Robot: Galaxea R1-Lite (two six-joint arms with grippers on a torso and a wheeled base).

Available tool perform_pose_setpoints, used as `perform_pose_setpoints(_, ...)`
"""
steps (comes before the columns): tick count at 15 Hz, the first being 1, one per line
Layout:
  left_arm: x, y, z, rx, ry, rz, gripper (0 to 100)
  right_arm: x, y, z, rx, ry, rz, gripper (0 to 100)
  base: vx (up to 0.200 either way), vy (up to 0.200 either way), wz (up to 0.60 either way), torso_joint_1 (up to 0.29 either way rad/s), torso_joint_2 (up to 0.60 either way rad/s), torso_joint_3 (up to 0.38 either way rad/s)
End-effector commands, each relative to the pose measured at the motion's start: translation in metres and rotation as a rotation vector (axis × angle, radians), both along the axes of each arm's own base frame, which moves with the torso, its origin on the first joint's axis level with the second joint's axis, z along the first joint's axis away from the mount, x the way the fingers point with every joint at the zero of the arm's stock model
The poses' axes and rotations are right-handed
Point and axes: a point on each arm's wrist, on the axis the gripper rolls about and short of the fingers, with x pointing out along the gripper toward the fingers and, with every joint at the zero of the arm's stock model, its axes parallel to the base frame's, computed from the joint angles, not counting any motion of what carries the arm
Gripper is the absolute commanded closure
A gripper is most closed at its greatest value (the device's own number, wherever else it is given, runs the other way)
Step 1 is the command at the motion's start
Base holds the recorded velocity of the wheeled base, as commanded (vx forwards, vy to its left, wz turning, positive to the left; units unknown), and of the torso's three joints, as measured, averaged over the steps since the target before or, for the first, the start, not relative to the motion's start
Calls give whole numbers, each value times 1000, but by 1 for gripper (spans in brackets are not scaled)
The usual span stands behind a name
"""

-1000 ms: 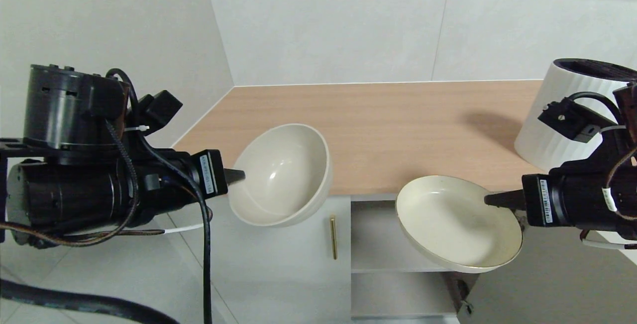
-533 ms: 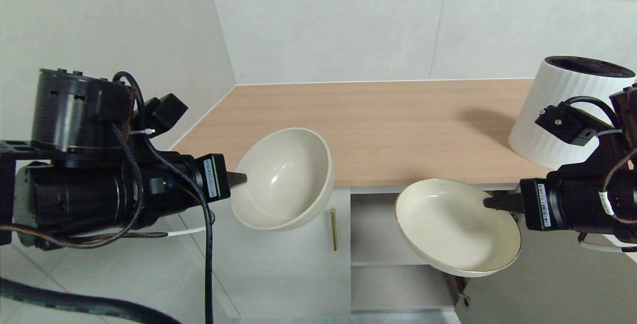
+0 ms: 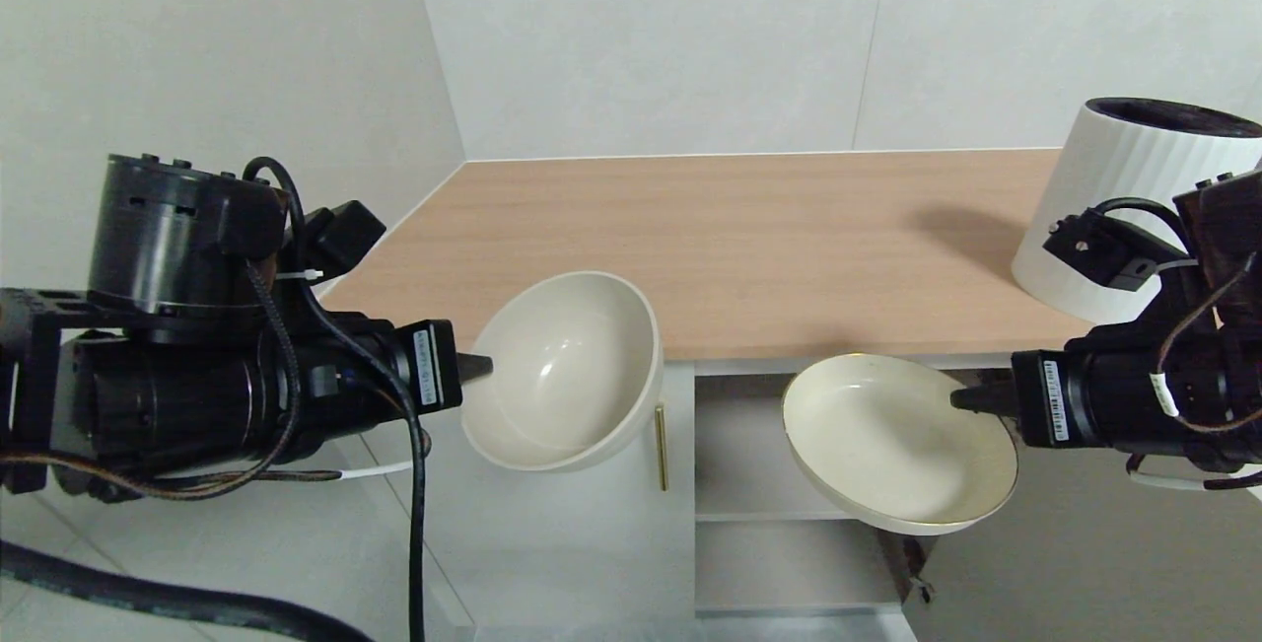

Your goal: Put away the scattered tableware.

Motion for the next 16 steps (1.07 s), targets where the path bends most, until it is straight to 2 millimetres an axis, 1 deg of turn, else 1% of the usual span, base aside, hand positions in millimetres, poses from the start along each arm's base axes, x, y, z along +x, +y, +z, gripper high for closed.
perform_pose_setpoints(1,0,-1,-1,1,3,-2,100,2,0,-2,-5,9,-2,100,0,0,0,-173,417,222)
perform_pose_setpoints(10,1,-1,-2,1,8,-6,100,5,2,-6,-13,24,-2,100,0,0,0,-173,460,286)
perform_pose_setpoints(14,1,-1,-2,1,8,-6,100,6,3,-8,-17,31,-2,100,0,0,0,-134,443,314)
perform_pose_setpoints(16,1,-1,-2,1,8,-7,100,8,4,-10,-20,37,-2,100,0,0,0,-51,222,164)
